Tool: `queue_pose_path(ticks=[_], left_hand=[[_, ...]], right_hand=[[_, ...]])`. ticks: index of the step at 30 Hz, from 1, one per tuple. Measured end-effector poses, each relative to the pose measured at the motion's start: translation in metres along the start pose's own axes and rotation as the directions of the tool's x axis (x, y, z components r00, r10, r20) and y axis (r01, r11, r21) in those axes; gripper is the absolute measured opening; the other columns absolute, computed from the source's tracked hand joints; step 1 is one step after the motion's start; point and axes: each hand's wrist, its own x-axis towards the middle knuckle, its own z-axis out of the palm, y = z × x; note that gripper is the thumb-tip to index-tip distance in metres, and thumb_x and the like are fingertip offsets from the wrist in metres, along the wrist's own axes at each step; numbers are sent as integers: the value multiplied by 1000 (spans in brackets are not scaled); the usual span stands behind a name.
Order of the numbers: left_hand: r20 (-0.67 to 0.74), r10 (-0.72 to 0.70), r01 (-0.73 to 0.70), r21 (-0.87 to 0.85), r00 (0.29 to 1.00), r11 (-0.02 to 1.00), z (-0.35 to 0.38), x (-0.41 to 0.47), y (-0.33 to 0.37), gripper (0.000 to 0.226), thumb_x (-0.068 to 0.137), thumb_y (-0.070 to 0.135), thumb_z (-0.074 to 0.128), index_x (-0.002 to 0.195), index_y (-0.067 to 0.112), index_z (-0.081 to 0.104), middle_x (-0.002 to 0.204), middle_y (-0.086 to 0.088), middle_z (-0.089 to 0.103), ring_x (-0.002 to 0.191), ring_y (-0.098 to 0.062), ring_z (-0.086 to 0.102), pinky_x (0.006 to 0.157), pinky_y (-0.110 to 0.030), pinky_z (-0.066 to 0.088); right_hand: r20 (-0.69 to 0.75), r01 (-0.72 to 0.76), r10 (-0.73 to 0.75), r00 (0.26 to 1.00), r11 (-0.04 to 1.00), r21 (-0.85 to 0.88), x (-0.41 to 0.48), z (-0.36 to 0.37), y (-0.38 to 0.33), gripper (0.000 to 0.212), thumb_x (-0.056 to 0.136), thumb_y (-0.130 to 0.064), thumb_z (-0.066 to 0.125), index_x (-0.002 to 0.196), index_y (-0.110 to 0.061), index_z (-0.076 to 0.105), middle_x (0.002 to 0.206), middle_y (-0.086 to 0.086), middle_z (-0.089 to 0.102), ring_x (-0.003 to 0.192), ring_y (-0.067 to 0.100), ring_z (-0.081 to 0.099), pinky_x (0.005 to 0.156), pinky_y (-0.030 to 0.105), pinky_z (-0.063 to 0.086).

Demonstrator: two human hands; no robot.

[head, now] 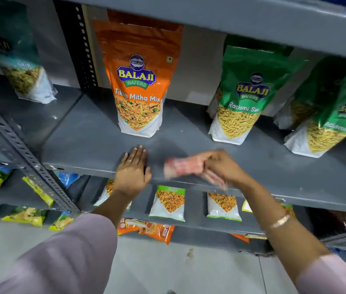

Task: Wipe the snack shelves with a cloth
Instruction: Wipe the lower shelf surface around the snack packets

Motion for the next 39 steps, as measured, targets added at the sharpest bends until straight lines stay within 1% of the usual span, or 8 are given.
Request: queue_pose_path(ticks=[4, 8, 13, 18, 24, 28, 33, 39], left_hand=[[18, -2, 2, -2, 1000, 1000, -1, 0, 2, 60, 79, 29, 30, 119, -5, 60, 126, -21, 59, 115, -34, 57, 98, -49, 40], [13, 3, -3, 11, 1000, 1000, 0, 0, 1, 60, 79, 28, 29, 119, -5, 60, 126, -21, 58, 116, -33, 57, 99, -49, 40], [29, 5, -6, 38, 1000, 999, 1, 0, 0, 62, 80, 29, 26, 121, -4, 59, 127, -21, 58, 117, -33, 56, 99, -48, 41], [17, -10, 9, 31, 1000, 999, 1, 1, 0, 61, 79, 29, 27, 120, -4, 60, 127, -20, 58, 117, -32, 56, 98, -48, 41], [-12, 2, -2, 4, 1000, 1000, 4, 2, -1, 61, 81, 31, 29, 120, -3, 60, 127, -20, 58, 117, -33, 56, 100, -49, 39], [-41, 10, -9, 3, 999, 1000, 9, 3, -3, 60, 81, 32, 31, 117, -3, 63, 124, -19, 60, 114, -32, 58, 99, -47, 41], [-106, 25, -26, -7, 994, 1000, 12, 5, -5, 57, 82, 34, 35, 115, -3, 64, 122, -19, 62, 111, -32, 60, 101, -39, 28], [-52, 30, -31, -11, 998, 999, 8, 4, -4, 58, 81, 34, 35, 116, -2, 63, 123, -18, 62, 112, -32, 60, 96, -50, 43]], right_hand=[[-305, -129, 80, 949, 981, -144, 44, 15, 2, 45, 86, 6, 41, 121, -11, 64, 86, 16, 75, 66, 16, 70, 48, 16, 47], [-266, -223, 79, 961, 789, -573, 27, 66, 10, 54, 93, -5, 45, 144, -23, 37, 149, 7, 42, 129, 28, 50, 92, 38, 50], [-195, 10, -131, 972, 854, -520, -33, 89, 13, 48, 86, -5, 50, 121, -35, 64, 110, -12, 74, 80, 14, 72, 67, 27, 57], [-373, -33, 95, 923, 985, 168, -23, 29, 5, 38, 88, 9, 43, 95, -14, 72, 50, 10, 58, 32, 14, 46, 31, 13, 34], [-297, -273, 101, 949, 733, -623, 29, 71, 19, 54, 94, -18, 43, 147, -19, 33, 152, 9, 37, 136, 30, 41, 103, 39, 42], [-137, 33, -196, 971, 677, -735, 43, 94, 13, 53, 96, -30, 42, 147, -21, 31, 150, 10, 35, 136, 33, 31, 109, 43, 31], [-360, -336, 128, 924, 719, -608, 74, 69, 23, 59, 100, -37, 29, 152, -19, 8, 161, 10, 10, 149, 32, 5, 121, 44, 10], [-160, -87, -28, 987, 737, -670, 82, 68, 23, 56, 101, -33, 27, 153, -22, 7, 163, 2, 4, 150, 22, 0, 123, 43, 5]])
